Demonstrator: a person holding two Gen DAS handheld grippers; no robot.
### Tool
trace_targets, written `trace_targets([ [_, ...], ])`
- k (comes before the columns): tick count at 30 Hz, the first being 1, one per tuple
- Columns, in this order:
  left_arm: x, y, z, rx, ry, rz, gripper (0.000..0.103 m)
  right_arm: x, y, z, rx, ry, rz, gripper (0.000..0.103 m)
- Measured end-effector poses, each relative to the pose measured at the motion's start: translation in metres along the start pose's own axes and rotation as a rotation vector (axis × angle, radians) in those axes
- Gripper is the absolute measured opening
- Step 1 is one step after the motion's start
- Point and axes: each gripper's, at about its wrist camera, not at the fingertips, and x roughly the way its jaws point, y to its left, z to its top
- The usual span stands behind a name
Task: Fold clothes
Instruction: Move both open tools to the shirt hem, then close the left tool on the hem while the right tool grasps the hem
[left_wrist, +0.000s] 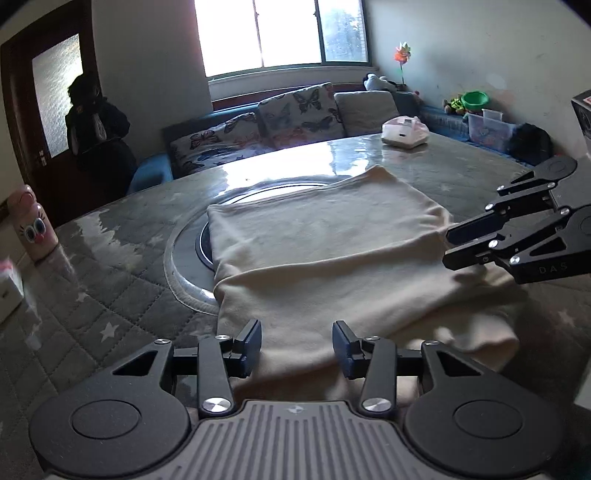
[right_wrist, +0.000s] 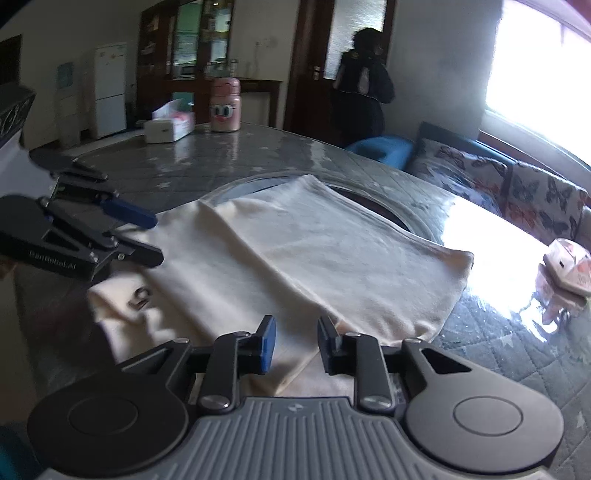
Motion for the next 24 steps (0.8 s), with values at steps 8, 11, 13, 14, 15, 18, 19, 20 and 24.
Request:
trace_targets([
  [8,-0.030,-0.027,-0.010,0.041,0.000,-0.072,0.049,-0.019,0.008,-0.012,-0.029,0.015,-0.006,0.026],
  [11,-0.031,-0.035,-0.014,0.040,0.010,-0.061,0.049,-0.031,0.012,-0.016,-0.056,0.006,-0.014,0.033],
  [13,-0.030,-0.035,-0.016,0.025,0.024,-0.060,0.049,-0.038,0.017,-0.020,-0.089,0.007,-0.018,0.038],
  [14,-0.029,-0.036,-0.017,0.018,0.030,-0.059,0.049,-0.040,0.019,-0.023,-0.109,0.009,-0.021,0.039],
  [15,-0.029,-0.036,-0.017,0.011,0.036,-0.057,0.049,-0.043,0.022,-0.025,-0.128,0.011,-0.024,0.040],
  [18,-0.028,-0.037,-0.019,-0.012,0.053,-0.053,0.049,-0.049,0.028,-0.032,-0.181,0.010,-0.032,0.047],
  [19,-0.028,-0.036,-0.019,-0.025,0.057,-0.060,0.048,-0.051,0.030,-0.034,-0.195,0.008,-0.034,0.050],
  [20,-0.027,-0.035,-0.019,-0.039,0.063,-0.065,0.048,-0.052,0.032,-0.036,-0.208,0.005,-0.036,0.053],
  [24,-0.021,-0.033,-0.019,-0.087,0.082,-0.078,0.042,-0.053,0.040,-0.039,-0.263,-0.008,-0.035,0.054],
])
